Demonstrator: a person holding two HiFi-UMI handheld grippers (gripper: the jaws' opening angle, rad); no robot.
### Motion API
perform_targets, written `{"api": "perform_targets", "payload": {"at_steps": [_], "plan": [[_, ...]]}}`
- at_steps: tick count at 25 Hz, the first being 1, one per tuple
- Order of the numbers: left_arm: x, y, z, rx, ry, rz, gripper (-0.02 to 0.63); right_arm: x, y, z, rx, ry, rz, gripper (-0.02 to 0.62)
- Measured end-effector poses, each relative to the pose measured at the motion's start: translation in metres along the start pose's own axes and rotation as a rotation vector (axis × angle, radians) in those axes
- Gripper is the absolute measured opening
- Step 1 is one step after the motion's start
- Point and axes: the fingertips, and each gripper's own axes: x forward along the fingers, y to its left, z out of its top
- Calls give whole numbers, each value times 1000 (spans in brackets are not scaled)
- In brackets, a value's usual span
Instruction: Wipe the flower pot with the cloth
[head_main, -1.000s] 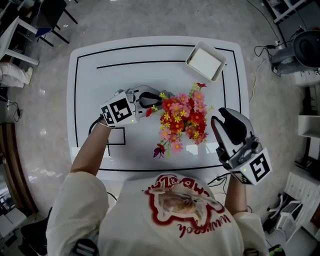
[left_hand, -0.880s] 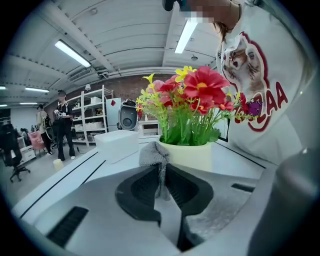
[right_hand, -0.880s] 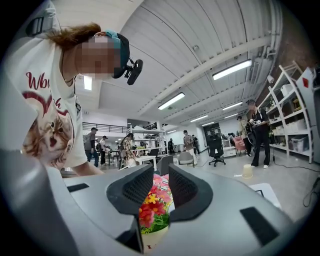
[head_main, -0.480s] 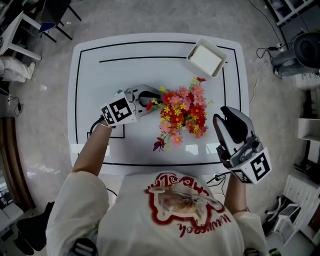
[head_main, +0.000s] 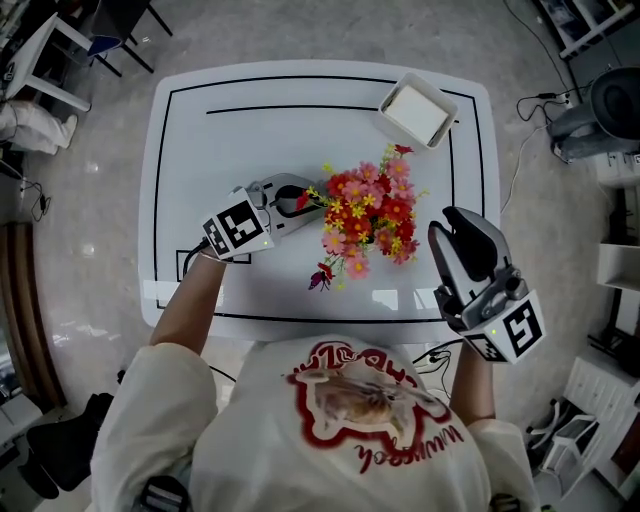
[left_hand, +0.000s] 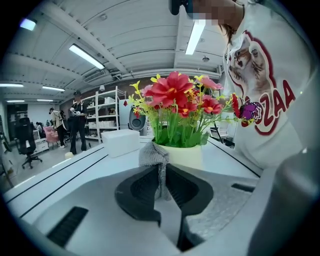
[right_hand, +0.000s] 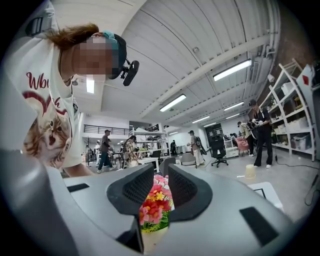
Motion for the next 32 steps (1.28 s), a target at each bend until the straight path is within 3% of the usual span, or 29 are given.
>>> {"api": "perform_targets", "payload": {"at_steps": [32], "plan": [[-3, -51, 9, -53, -20, 108, 43, -24, 28, 4, 14, -44, 23, 86]]}}
